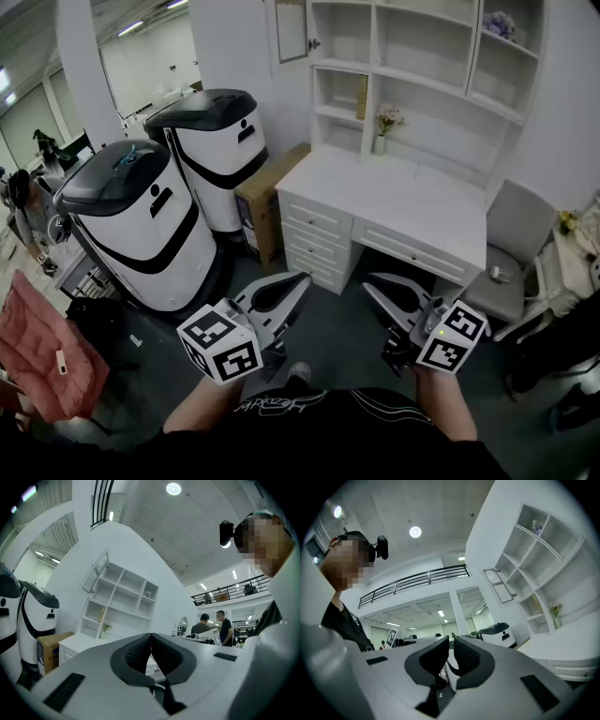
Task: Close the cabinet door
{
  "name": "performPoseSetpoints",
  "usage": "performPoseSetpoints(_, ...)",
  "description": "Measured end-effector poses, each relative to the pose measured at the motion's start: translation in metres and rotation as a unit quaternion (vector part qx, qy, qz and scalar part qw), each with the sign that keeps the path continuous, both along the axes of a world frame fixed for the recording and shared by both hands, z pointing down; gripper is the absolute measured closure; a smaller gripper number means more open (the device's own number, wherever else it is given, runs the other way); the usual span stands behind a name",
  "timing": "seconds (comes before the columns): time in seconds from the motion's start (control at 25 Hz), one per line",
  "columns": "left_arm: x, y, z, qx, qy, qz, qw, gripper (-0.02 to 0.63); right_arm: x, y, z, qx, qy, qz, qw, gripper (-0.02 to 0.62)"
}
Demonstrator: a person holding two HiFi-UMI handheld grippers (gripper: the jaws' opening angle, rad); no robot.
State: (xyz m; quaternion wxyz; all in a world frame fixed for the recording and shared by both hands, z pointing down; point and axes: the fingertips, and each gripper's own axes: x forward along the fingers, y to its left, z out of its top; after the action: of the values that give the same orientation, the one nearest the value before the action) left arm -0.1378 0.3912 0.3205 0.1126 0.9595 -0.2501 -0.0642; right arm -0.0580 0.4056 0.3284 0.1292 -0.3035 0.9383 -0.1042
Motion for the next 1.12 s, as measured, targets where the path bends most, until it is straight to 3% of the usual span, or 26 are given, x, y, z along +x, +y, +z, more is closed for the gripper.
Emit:
performPoseSetpoints(0.6, -0.004, 0.004, 0.001, 0.003, -0.007, -0.008, 0.9999, 0.584, 0.002, 0.002, 0.007, -0.01, -0.012, 0.007, 1.0, 0.534)
performPoseSetpoints(0.8, -0.003, -0.012, 0.009, -0.008, -0.007, -0.011, 0.9999, 0.584, 0.002, -0.014, 0.014, -0.031, -0.034, -0.01, 0.999, 0.534)
performPoseSetpoints(1.12, -0.004, -0.061, 0.029, -0.026, 0.003, -0.013, 0.9996, 0.584, 0.003, -0.063, 0.037, -0.049, -0.028, -0.011, 0.998, 0.534)
